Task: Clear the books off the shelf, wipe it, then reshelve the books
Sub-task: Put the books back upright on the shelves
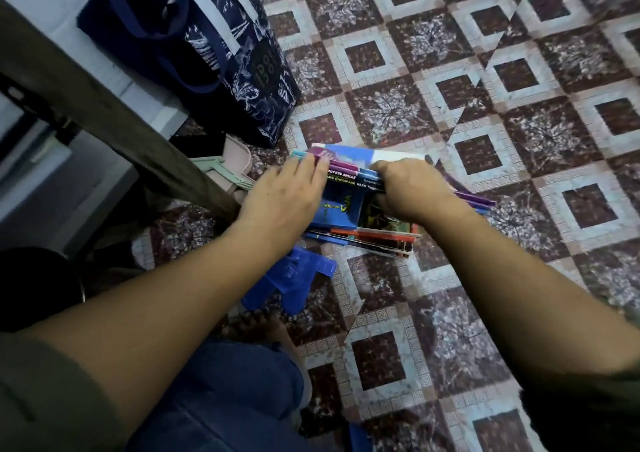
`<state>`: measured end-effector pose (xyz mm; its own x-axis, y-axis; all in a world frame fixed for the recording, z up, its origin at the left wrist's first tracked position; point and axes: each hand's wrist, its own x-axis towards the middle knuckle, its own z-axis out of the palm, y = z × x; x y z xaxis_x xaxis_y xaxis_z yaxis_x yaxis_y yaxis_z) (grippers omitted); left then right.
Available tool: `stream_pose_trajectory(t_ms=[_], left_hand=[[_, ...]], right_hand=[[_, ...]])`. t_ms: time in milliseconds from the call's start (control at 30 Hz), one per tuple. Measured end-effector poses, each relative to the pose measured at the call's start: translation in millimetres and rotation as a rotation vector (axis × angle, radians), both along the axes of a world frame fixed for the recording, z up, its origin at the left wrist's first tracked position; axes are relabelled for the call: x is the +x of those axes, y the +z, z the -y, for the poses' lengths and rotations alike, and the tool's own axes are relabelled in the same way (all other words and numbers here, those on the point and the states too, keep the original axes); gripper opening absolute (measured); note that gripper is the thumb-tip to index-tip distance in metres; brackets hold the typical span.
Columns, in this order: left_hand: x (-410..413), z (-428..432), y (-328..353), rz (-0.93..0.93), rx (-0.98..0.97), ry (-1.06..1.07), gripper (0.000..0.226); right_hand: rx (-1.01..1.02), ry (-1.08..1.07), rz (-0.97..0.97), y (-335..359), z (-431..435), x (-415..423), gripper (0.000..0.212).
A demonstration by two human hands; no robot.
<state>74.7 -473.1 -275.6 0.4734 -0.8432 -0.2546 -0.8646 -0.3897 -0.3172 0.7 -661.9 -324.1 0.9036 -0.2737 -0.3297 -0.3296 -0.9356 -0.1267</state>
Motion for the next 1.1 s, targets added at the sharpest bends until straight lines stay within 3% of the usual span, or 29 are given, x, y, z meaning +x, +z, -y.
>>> stream_pose_trajectory(t_ms=[133, 233, 333, 467, 600, 733, 1100], left_hand=[[-7, 14, 17, -0.109, -0.194, 0.01, 0.084], [-33, 13, 40, -0.176, -0.034, -0.003, 0.054], [-59, -7, 61, -0.165, 0.095, -0.001, 0.043], [-71, -45, 99, -0.109, 0.126, 0.025, 0.044], [-73, -99, 152, -0.071, 0.101, 0.201, 0.039], [-84, -163, 202, 0.009, 0.012, 0.349, 0.037], [-110, -352, 305, 0.482, -0.287, 0.746, 0.033]], right_hand=[[0.146, 0.004, -0.038, 66, -19, -51, 0.034], [0.274, 0.037, -0.084, 85, -36, -84, 0.036], [0.344, 0.063, -0.05, 88, -54, -106, 0.035], [0.259, 0.161, 0.156, 97, -87, -119, 0.036], [0.092, 0.246, 0.388, 128, -118, -113, 0.037], [0.056, 0.383, 0.586, 165, -155, -92, 0.029], [-0.035, 0.7, 1.006, 285, -329, -6, 0.034]])
